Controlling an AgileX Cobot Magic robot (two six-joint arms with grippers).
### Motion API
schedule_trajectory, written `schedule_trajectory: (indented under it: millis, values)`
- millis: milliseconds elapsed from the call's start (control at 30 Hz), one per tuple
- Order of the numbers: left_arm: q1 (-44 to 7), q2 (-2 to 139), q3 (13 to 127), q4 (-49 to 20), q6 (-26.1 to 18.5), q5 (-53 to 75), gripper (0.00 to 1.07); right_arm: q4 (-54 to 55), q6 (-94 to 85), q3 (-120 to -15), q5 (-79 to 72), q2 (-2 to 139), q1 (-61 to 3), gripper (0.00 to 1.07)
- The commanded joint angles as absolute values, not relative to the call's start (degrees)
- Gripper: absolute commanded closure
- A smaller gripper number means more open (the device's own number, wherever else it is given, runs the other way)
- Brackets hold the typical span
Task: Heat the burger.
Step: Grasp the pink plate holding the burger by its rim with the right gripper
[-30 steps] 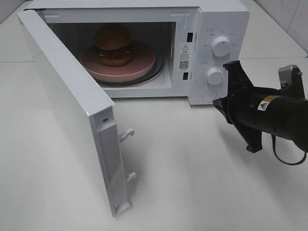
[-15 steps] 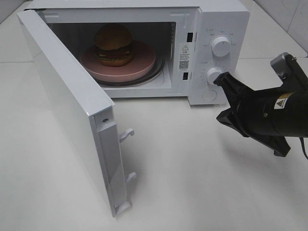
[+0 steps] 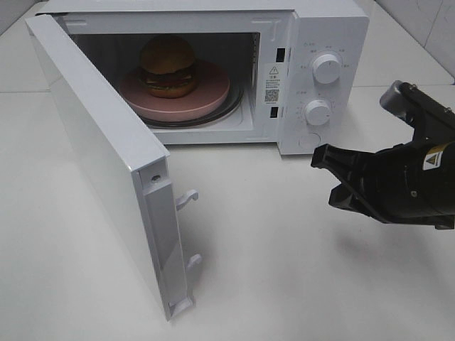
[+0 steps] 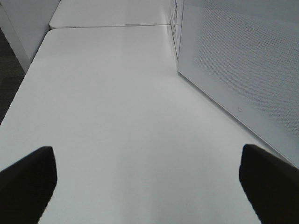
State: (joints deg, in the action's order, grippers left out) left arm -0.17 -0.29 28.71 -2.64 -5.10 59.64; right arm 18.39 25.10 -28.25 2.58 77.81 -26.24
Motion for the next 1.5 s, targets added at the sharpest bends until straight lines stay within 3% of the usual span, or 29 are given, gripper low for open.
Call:
schedule_trajectory:
  millis: [33,367,700,1133,1500]
  values:
    - [-0.06,-1.43,28.53,-2.58,-4.93,59.30,0.06,17.99,20.74,-28.76,6.30,76.72,-26.24,1.07]
    - [-0.06,-1.43,28.53,-2.58,-4.93,59.30,0.06,15.99,11.46,-34.84,18.62,76.72,-26.01,1.07]
    - [-0.06,-1.43,28.53,-2.58,-4.93,59.30,0.06,0.69,9.51,-43.72,32.37,76.72,-26.01,1.07]
    - [-0.06,-1.43,28.53,-2.58,-4.93,59.30,0.06,-7.39,-3.27,-50.48,41.31,76.72,-26.01,1.05]
    - [-0.06,-1.43,28.53,-2.58,-4.93,59.30,0.06,-7.79,-33.58,-50.65,41.77,76.72,-26.01,0.93]
